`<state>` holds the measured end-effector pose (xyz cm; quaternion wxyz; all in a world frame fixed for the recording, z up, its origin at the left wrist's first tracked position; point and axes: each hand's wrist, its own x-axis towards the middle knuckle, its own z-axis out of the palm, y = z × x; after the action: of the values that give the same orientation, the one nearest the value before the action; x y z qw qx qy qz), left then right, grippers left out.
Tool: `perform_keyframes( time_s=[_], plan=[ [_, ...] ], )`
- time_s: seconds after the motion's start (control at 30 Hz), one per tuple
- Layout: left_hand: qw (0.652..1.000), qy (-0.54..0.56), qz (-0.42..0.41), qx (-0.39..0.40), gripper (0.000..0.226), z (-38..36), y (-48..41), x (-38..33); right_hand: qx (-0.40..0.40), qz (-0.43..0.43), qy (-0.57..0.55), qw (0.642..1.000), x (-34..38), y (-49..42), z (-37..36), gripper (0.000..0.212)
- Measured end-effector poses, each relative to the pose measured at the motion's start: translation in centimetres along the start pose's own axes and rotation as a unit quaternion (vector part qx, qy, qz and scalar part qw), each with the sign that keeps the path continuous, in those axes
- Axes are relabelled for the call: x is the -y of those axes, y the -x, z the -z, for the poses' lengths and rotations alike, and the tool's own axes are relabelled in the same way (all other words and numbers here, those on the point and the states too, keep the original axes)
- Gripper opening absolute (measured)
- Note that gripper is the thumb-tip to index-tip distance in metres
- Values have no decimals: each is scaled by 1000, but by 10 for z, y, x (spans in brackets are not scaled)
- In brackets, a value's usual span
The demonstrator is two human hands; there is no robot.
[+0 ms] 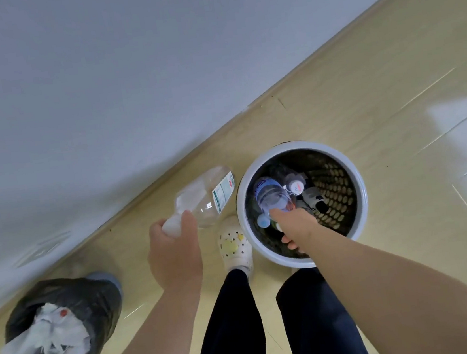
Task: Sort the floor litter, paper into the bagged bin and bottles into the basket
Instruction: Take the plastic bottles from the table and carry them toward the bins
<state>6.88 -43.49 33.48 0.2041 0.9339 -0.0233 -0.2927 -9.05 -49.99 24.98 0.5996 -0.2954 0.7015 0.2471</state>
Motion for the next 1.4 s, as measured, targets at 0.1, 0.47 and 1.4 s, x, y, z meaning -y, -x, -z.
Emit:
perform_keyframes(
  time_s=[0.1,0.47,1.4],
  plan=[
    [1000,-3,-7,8,45,-11,-5,2,-39,15,17,999,8,-23,2,57],
    [999,1,-42,25,30,-22,-2,-1,-27,60,-12,998,9,-42,-3,21],
    [892,-279,-220,279,47,-111,138,-10,-35,38,-123,991,-142,32,69,20]
  ],
)
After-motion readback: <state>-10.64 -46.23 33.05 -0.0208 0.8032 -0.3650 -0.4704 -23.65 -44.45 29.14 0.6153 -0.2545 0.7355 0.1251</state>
